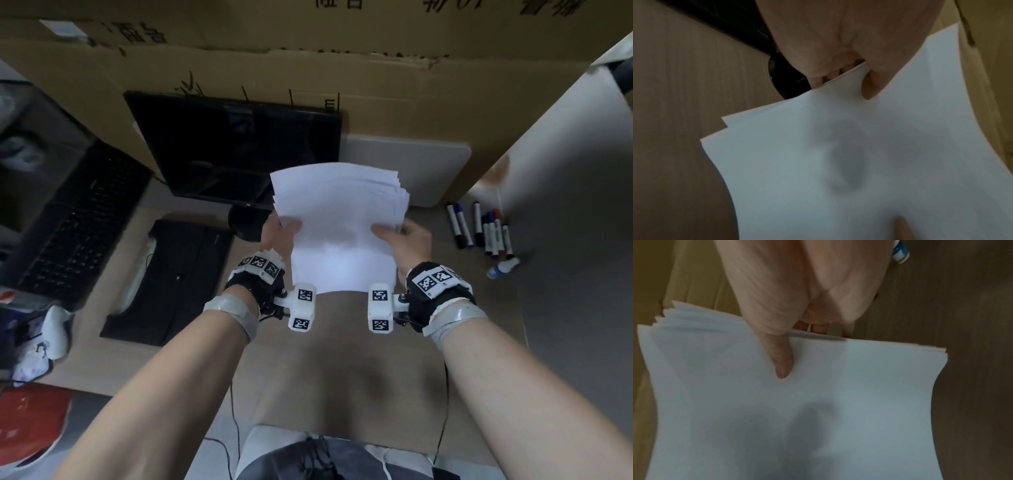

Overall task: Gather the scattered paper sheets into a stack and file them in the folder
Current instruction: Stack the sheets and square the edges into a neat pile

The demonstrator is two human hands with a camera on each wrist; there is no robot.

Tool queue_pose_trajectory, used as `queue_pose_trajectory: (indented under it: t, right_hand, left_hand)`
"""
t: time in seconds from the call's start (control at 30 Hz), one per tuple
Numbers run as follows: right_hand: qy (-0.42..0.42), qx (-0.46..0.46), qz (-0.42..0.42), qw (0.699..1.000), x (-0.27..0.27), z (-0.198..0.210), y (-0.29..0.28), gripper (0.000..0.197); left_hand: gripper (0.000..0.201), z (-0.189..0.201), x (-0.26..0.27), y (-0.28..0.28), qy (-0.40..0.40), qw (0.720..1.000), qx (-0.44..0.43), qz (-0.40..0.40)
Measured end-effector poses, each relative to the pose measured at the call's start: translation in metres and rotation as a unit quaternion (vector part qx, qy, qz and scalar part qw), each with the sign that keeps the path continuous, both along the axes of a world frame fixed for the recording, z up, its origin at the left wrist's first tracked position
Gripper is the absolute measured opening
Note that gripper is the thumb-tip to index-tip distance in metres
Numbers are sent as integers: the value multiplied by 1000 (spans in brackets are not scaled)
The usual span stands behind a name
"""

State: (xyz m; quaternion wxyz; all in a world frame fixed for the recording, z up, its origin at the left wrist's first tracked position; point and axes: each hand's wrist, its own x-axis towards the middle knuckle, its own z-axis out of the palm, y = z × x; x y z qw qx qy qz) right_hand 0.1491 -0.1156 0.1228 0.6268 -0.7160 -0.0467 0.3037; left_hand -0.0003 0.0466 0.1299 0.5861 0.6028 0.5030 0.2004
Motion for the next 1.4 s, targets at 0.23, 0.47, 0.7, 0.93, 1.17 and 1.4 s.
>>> queue_pose_trajectory:
  t: [0.23, 0.47, 0.7, 0.93, 1.17, 1.4]
  right_hand:
    - [3, 39, -34, 999, -11, 8, 0, 27]
    - [-5, 8, 7, 1000, -23, -10, -2, 32]
    - [-9, -49, 57, 997, -16, -28, 6, 53]
    - [16, -71, 37, 997, -6, -43, 10, 53]
    - [59, -100, 53, 992, -1, -50, 19, 28]
    - [112, -210, 117, 964, -2, -70, 31, 22]
  left_hand:
    - [26, 2, -5, -11, -131, 988, -54, 54]
    - [37, -10, -26, -20, -79, 991, -67, 90]
    - [44, -11, -23, -7, 120, 987, -105, -11]
    - [15, -22, -24, 5, 183, 976, -52, -101]
    - [17, -37, -14, 17, 186, 965, -74, -171]
    - [15, -61, -7, 21, 229, 949, -97, -195]
